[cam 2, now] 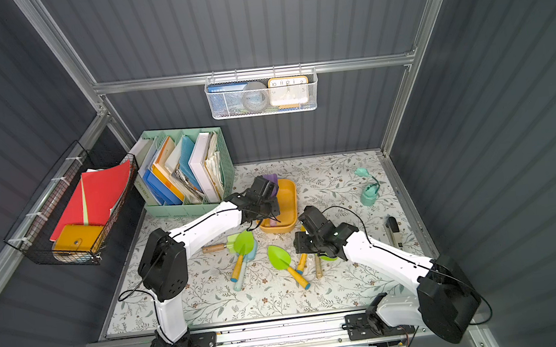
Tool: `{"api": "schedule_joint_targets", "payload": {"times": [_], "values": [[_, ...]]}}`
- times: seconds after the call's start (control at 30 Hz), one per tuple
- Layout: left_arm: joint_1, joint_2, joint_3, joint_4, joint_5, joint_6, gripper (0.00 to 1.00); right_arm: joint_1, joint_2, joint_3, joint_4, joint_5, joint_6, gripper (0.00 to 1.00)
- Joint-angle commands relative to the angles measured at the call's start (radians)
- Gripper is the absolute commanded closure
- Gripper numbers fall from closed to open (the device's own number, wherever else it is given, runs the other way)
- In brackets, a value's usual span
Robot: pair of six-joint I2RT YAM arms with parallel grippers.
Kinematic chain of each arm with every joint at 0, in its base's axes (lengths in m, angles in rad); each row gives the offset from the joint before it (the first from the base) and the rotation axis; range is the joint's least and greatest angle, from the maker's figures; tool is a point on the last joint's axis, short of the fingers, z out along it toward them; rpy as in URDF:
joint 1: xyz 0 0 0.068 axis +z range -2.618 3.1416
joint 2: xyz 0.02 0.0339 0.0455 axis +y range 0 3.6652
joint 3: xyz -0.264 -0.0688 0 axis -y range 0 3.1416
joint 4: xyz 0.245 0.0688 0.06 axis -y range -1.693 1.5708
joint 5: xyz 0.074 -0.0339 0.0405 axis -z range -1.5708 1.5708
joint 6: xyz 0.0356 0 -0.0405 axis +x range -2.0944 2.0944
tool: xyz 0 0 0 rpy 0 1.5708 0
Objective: Put the shovel into the storage box
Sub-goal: Place the shovel in the storage box.
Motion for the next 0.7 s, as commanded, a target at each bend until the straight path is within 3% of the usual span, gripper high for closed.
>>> {"api": "schedule_joint_targets", "payload": {"times": [0.0,0.67], "values": [[0.004,0.048,0.054,-0.028,-0.004,0.054,0.83,-0.008,-0.022,-0.004,-0.011,0.0,0.015,0.44],[0.026,0.194,0.111,-0.008,0.003,0.041,0.83,-0.022,-0.007,-0.002,-0.002,0.002,0.017,0.44]]}}
